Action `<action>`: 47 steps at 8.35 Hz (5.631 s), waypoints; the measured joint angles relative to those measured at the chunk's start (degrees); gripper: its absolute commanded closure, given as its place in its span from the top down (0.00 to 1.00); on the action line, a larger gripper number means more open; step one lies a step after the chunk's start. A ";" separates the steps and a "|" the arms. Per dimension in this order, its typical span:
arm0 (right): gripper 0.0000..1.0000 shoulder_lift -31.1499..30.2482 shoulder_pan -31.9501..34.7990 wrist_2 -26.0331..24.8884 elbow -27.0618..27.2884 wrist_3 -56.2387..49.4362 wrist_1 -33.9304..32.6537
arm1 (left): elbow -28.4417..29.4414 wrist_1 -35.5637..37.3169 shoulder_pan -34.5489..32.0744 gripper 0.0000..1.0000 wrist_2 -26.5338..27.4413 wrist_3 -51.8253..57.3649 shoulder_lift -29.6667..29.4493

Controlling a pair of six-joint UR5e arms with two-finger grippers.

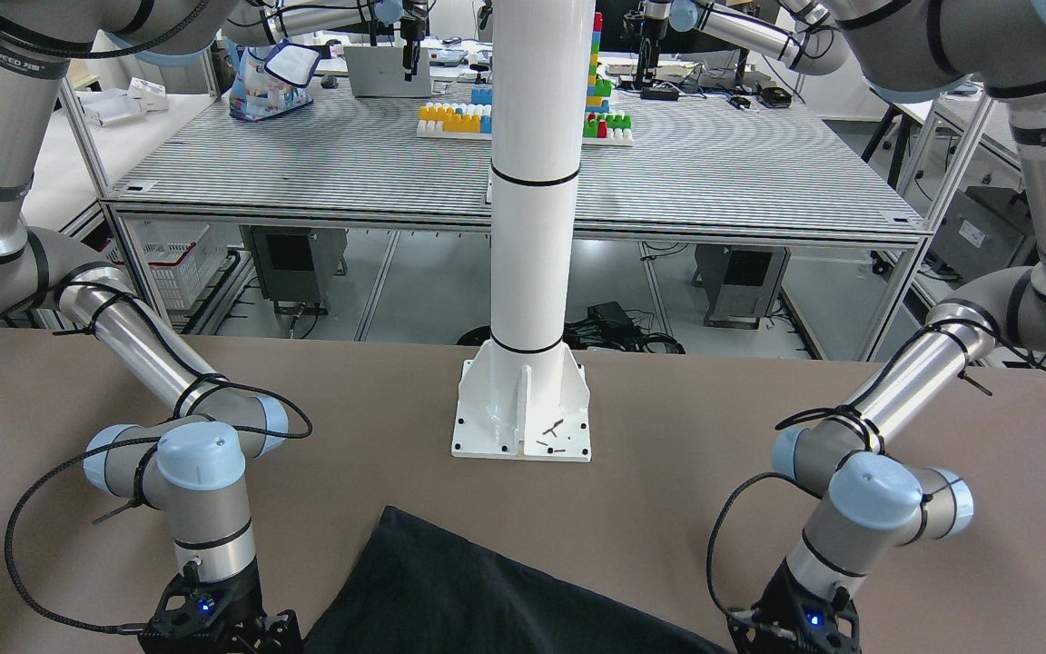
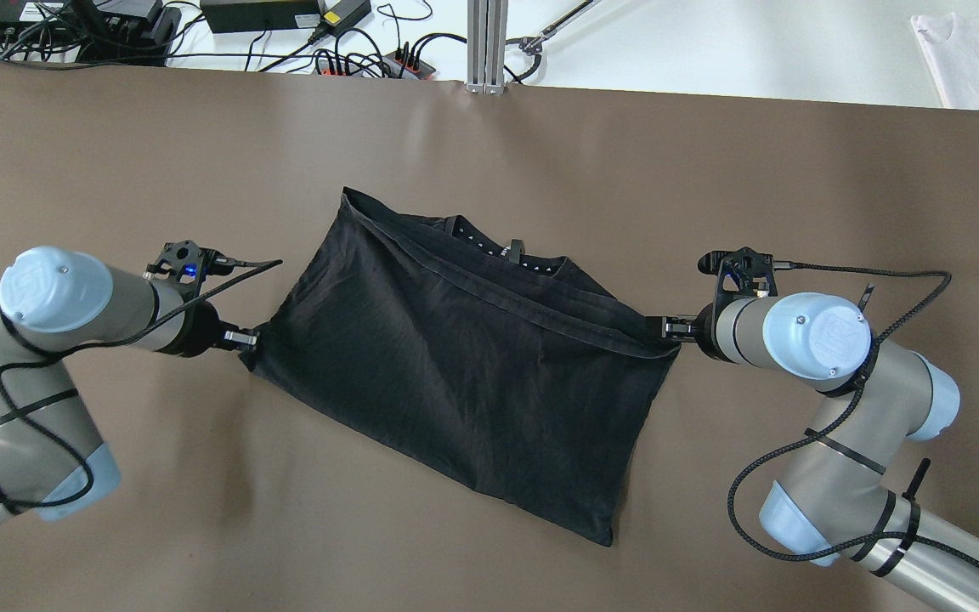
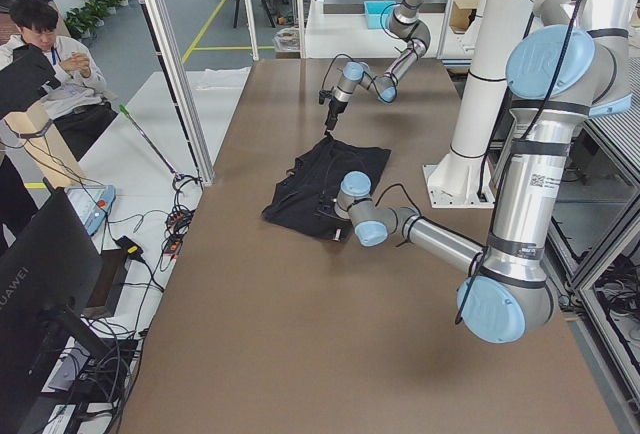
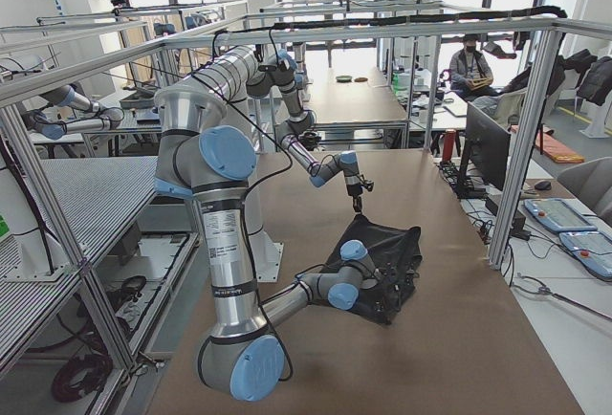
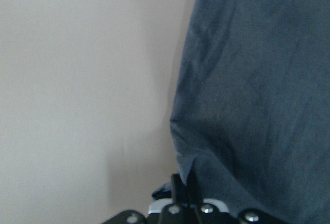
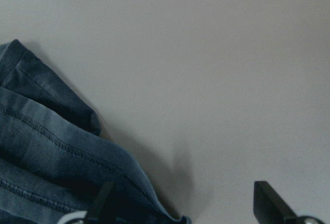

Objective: Fold clothes
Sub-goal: 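Grasp the folded shirt's edge with the left gripper and drag it away from the robot, then hold the shirt's far corner with the left gripper while right gripper grasps the near corner, then pull the near corner toward the robot with the right gripper, straightening the shirt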

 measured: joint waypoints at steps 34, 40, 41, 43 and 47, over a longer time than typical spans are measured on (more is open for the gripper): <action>0.51 7.66 -16.95 -17.93 7.01 -33.19 -23.45 | 47.22 -2.05 -12.76 1.00 3.25 11.18 -38.02; 0.06 7.45 -17.21 -17.75 6.95 -31.27 -22.18 | 47.22 -1.97 -12.76 1.00 3.25 11.18 -38.02; 0.00 7.41 -17.21 -17.75 6.94 -30.99 -22.16 | 47.22 -2.00 -12.76 1.00 3.25 11.18 -38.02; 0.00 7.27 -17.22 -17.79 6.92 -30.02 -22.15 | 47.22 -2.02 -12.76 1.00 3.25 11.18 -38.02; 0.00 5.99 -17.09 -17.54 7.23 -25.98 -20.37 | 47.19 -1.97 -12.76 1.00 3.25 11.17 -38.02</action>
